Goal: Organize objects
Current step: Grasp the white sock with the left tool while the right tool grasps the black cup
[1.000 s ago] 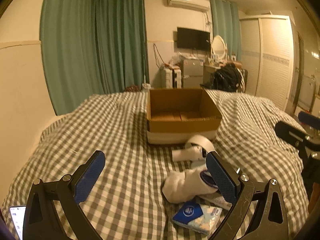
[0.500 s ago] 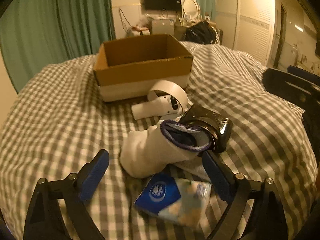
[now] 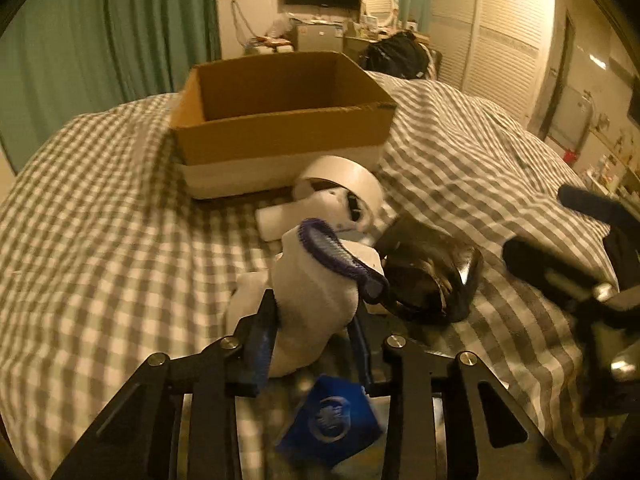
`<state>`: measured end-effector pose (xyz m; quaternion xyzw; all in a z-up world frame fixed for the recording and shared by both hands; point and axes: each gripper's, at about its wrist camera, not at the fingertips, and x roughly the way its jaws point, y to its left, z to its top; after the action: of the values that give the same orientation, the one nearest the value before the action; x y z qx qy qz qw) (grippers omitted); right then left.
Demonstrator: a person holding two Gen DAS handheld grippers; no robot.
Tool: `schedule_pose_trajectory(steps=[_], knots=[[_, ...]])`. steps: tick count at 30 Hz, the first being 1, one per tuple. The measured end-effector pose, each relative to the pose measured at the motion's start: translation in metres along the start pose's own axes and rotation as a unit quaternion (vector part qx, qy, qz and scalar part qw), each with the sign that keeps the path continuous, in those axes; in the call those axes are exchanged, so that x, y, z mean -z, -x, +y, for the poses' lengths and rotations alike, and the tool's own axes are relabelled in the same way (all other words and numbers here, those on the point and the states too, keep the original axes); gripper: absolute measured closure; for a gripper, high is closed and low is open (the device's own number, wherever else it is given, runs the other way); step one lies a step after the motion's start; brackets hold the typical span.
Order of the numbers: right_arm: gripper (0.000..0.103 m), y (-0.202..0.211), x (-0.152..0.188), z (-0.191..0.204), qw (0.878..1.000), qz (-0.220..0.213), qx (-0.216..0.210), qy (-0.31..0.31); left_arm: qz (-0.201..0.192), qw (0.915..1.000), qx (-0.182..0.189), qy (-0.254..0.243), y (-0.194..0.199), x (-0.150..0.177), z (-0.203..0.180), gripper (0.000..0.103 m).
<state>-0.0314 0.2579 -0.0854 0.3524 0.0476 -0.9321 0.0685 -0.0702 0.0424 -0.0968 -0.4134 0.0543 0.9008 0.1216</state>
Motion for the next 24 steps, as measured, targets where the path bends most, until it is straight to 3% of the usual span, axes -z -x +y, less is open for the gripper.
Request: schedule_pose_trajectory(steps=[6, 9, 15, 18, 19, 22, 23, 24], knots=[[0.006, -0.026, -0.002, 0.021, 0.998, 0.04, -0.029, 0.027, -0.019, 0.9991, -0.037, 0.01, 0.012, -0.002, 0.021, 0.073], [0.011, -0.039, 0.001, 0.037, 0.996, 0.062, -0.041, 0.055, -0.022, 0.9991, -0.031, 0.017, 0.015, -0.002, 0.029, 0.073], [0.013, -0.055, 0.006, 0.061, 0.989, 0.09, -0.069, 0.094, -0.043, 0.9982, -0.037, 0.021, 0.028, -0.004, 0.039, 0.074], [0.031, -0.064, 0.007, 0.066, 0.985, 0.107, -0.097, 0.091, -0.048, 0.9978, -0.039, 0.023, 0.032, -0.005, 0.042, 0.074], [0.043, -0.066, 0.008, 0.067, 0.984, 0.111, -0.108, 0.089, -0.048, 0.9978, -0.039, 0.025, 0.033, -0.004, 0.043, 0.074], [0.055, -0.063, 0.009, 0.071, 0.984, 0.106, -0.11, 0.096, -0.048, 0.9978, -0.039, 0.025, 0.034, -0.003, 0.043, 0.074], [0.068, -0.061, 0.008, 0.072, 0.984, 0.102, -0.11, 0.097, -0.049, 0.9978, -0.04, 0.022, 0.036, -0.003, 0.041, 0.074], [0.069, -0.058, 0.007, 0.072, 0.984, 0.094, -0.116, 0.095, -0.051, 0.9976, -0.043, 0.019, 0.037, -0.002, 0.039, 0.074]])
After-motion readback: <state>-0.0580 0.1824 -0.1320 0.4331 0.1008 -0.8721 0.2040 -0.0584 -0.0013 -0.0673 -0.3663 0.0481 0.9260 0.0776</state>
